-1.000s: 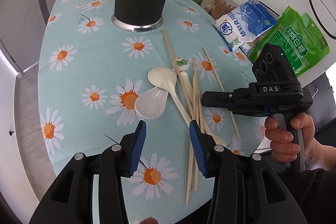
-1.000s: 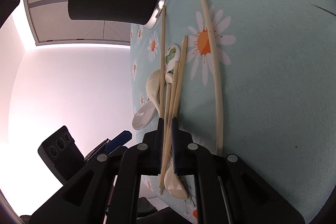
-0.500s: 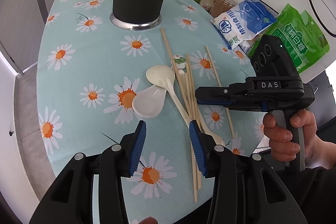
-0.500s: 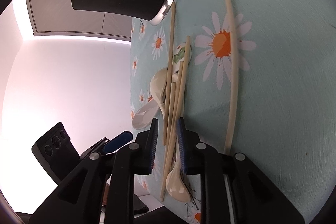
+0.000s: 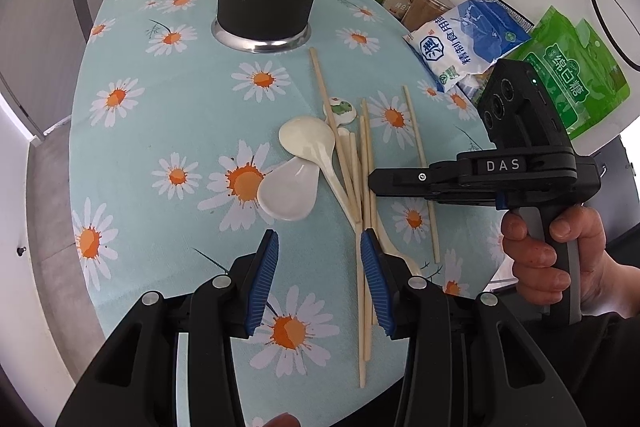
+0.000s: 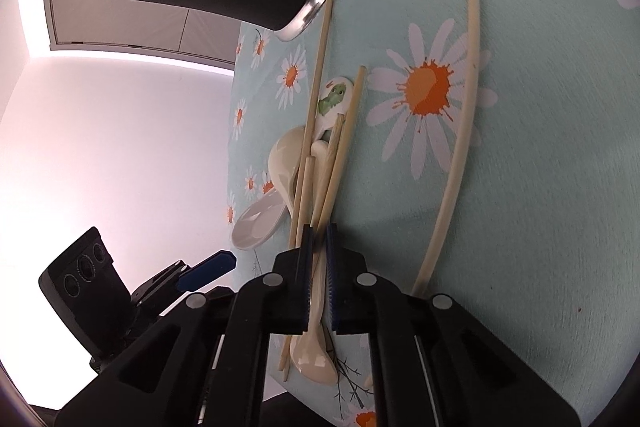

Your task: Organize utensils

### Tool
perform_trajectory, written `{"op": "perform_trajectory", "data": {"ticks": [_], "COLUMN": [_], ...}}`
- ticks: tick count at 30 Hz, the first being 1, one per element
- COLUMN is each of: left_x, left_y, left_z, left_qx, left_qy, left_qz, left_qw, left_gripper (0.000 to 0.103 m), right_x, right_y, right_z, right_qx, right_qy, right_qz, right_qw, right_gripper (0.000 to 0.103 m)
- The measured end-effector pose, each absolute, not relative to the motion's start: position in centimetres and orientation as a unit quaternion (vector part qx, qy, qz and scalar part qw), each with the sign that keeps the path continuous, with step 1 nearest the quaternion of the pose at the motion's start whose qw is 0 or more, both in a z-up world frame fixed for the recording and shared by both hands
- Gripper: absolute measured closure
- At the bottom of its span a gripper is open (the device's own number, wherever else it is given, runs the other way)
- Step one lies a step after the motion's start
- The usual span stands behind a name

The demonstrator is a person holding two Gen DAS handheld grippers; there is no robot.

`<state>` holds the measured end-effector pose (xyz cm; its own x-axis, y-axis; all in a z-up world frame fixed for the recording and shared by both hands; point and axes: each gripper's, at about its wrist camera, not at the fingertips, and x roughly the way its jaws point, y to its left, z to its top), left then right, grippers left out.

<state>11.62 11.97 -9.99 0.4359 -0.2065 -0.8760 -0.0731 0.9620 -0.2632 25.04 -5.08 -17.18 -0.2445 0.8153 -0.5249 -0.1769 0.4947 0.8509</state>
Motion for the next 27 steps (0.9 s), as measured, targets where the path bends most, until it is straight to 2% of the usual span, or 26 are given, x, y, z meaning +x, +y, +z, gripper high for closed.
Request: {"op": "perform_trajectory", "data": {"ticks": [12, 27], "left_x": [12.4, 14.3], "left_y": [11.0, 10.2], "left_z": [-11.0, -12.6], "left_qx": [-0.123, -0.118], "left_qy": [0.545, 0.585], "left_qz": [-0.048, -0.050], "left_qw": [0.828, 0.801], "left_gripper": [0.062, 0.064], "right_x": [25.5, 26.9], "right_y": [-6.6, -9.6], "right_z": [-15.9, -10.0], "right_qx": [0.244, 0.183], "right_qy": [0.641, 0.585], "right_qz": [0.451, 0.477], "right_qw": [0.571, 0.630], "right_gripper": [0.097, 0.097]}}
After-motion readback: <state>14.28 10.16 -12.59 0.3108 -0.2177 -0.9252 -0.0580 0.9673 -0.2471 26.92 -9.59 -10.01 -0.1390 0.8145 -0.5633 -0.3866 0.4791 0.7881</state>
